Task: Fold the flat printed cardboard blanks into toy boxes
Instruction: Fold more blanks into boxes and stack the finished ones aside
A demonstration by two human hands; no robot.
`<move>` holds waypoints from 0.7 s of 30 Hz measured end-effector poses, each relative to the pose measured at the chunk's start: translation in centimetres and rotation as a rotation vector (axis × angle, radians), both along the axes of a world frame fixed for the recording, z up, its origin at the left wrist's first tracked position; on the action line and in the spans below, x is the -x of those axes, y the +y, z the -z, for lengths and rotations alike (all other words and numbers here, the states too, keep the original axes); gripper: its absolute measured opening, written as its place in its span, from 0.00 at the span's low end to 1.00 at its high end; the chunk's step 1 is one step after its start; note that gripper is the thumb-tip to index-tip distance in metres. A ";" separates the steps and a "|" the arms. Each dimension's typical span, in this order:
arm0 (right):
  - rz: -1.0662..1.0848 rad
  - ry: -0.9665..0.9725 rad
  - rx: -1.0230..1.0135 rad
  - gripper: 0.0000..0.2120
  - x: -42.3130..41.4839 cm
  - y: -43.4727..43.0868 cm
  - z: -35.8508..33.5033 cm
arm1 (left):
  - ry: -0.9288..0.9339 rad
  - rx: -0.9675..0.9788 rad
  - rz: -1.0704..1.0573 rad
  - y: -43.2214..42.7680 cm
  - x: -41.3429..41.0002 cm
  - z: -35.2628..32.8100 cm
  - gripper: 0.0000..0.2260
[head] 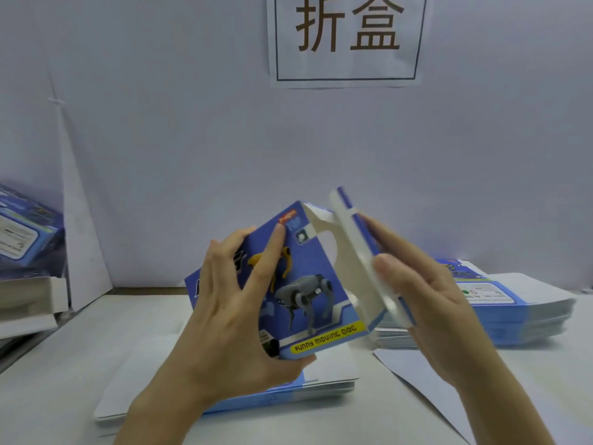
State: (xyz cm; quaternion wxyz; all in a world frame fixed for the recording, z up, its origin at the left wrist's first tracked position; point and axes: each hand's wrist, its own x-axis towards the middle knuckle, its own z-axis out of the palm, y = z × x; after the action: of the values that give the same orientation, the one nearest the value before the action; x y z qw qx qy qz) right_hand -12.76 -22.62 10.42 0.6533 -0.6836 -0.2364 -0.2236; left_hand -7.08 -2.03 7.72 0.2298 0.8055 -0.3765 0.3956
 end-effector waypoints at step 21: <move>0.069 0.042 0.033 0.19 -0.4 0.7 0.3 | 0.088 0.015 0.060 -0.1 0.4 0.1 0.50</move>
State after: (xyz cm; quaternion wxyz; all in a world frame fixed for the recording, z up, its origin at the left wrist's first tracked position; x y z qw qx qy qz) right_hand -12.34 -21.93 10.09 0.6387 -0.7065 -0.2023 -0.2278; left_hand -7.51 -2.15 7.63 0.2637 0.8089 -0.3870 0.3554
